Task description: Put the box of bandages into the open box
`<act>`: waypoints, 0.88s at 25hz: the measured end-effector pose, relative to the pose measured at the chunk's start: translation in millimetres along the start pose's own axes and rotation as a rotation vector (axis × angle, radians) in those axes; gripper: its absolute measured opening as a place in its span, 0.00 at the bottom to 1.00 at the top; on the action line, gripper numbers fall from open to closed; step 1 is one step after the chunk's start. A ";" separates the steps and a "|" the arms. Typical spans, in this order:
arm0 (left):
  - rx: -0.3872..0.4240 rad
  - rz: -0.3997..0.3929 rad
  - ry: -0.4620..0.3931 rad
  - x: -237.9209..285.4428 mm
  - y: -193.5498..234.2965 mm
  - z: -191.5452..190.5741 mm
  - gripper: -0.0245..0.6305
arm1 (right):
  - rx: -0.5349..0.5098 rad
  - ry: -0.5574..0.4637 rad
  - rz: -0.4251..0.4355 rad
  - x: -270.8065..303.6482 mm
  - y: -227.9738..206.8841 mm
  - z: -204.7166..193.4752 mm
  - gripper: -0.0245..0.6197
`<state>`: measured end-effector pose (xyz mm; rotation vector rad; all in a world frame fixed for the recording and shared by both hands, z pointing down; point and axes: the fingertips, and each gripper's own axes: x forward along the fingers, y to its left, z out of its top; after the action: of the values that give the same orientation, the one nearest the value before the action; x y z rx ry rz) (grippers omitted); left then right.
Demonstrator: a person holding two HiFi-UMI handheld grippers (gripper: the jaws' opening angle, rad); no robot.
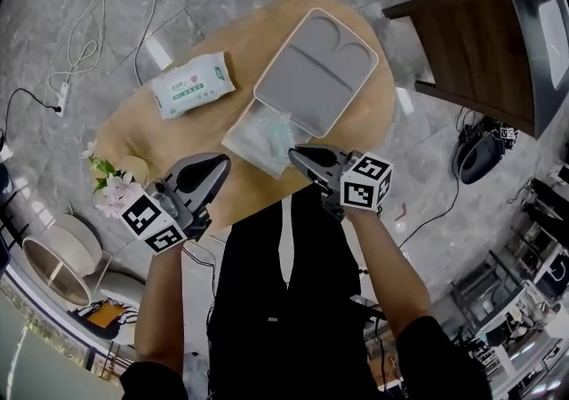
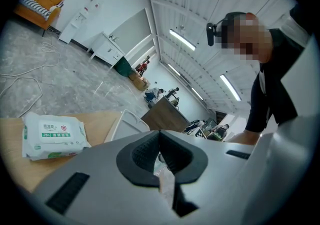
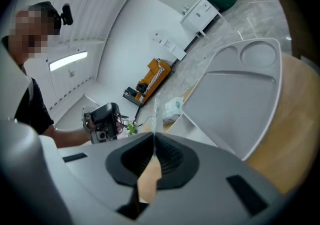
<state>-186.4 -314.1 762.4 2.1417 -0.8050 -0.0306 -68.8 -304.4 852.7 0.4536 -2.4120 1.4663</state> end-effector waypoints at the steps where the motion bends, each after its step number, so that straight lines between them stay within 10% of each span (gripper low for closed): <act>1: -0.002 0.001 0.004 -1.4 2.4 -2.7 0.06 | -0.010 0.022 -0.010 4.8 -3.8 -4.4 0.07; 22: -0.016 -0.016 0.012 -3.0 16.2 -22.1 0.06 | -0.108 0.297 -0.177 55.7 -40.4 -44.1 0.07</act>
<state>-191.1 -304.4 787.7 2.1317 -0.7783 -0.0327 -99.8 -289.3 926.8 0.3830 -2.1450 1.2265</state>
